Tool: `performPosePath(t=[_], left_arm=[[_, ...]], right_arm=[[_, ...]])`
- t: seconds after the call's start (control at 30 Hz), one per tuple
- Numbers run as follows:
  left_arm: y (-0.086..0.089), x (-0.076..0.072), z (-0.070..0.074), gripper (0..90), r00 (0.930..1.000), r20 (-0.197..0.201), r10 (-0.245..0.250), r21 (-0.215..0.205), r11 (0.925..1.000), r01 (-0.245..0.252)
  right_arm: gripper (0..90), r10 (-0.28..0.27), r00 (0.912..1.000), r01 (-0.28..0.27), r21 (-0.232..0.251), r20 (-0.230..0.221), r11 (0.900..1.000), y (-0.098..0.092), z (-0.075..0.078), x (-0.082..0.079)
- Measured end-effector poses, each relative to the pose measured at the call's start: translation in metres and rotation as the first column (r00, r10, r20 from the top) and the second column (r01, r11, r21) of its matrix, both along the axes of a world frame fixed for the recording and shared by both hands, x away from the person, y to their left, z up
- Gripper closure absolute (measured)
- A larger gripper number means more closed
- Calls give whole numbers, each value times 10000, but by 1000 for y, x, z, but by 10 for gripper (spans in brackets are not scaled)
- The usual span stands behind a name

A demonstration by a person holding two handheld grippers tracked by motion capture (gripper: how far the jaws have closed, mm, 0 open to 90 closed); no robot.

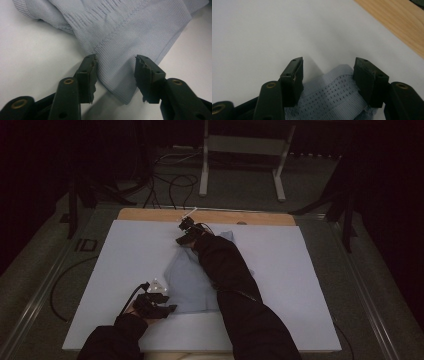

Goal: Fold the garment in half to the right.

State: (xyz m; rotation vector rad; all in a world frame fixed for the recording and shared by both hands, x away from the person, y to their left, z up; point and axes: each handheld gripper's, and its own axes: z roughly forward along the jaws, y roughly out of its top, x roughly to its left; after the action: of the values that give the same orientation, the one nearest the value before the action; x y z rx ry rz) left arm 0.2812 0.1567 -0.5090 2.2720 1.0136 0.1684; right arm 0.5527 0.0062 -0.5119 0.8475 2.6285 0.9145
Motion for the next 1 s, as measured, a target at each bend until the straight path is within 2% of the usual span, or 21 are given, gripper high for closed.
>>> performPosePath(t=[0.07, 0.17, 0.3, 0.37, 0.47, 0.6, 0.63, 0.67, 0.73, 0.8, 1.0], left_arm=[[0, 0, 0, 547, 10000, -50, 55, -33, 10000, -56], [-2, -1, 0, 559, 9999, -82, 65, 19, 10000, -65], [-4, -2, 0, 586, 9999, -125, -32, 5, 10000, 32], [-5, -2, 0, 641, 9998, -182, -63, -86, 9999, 61], [-5, -2, 0, 694, 9995, -295, -100, -169, 9998, 95], [-5, 0, 0, 787, 9991, -419, -99, -367, 9993, 84], [-6, 0, 0, 807, 9991, -428, -77, -394, 9992, 60], [-6, 0, 0, 819, 9991, -412, -51, -384, 9993, 35], [-6, 0, 1, 832, 9990, -447, -29, -391, 9992, 12], [-6, 0, 2, 837, 9991, -414, -22, -403, 9992, 6], [-6, 1, 6, 844, 9985, -504, -192, -771, 9969, 153]], right_arm=[[440, 1, 10000, 0, -128, 62, 9999, 0, -2, 0], [457, 64, 9997, -51, -563, 233, 9984, 1, -3, 0], [485, 93, 9995, -74, -619, 296, 9981, 1, -4, 0], [611, 40, 9995, -21, -609, 321, 9981, 1, -3, -1], [741, 137, 9986, -92, -888, 504, 9960, 1, -2, -2], [802, 137, 9983, -76, -1065, 567, 9943, 1, -1, -1], [867, 83, 9988, -36, -997, 475, 9950, 2, 0, -2], [870, 205, 9993, -172, -994, 328, 9949, 1, 2, -1], [874, 335, 9982, -274, -1202, 490, 9924, 3, 3, -3], [877, 230, 9987, -184, -1027, 445, 9945, 2, 5, -4], [879, 418, 9978, -380, -733, 517, 9966, -3, 16, -6]])
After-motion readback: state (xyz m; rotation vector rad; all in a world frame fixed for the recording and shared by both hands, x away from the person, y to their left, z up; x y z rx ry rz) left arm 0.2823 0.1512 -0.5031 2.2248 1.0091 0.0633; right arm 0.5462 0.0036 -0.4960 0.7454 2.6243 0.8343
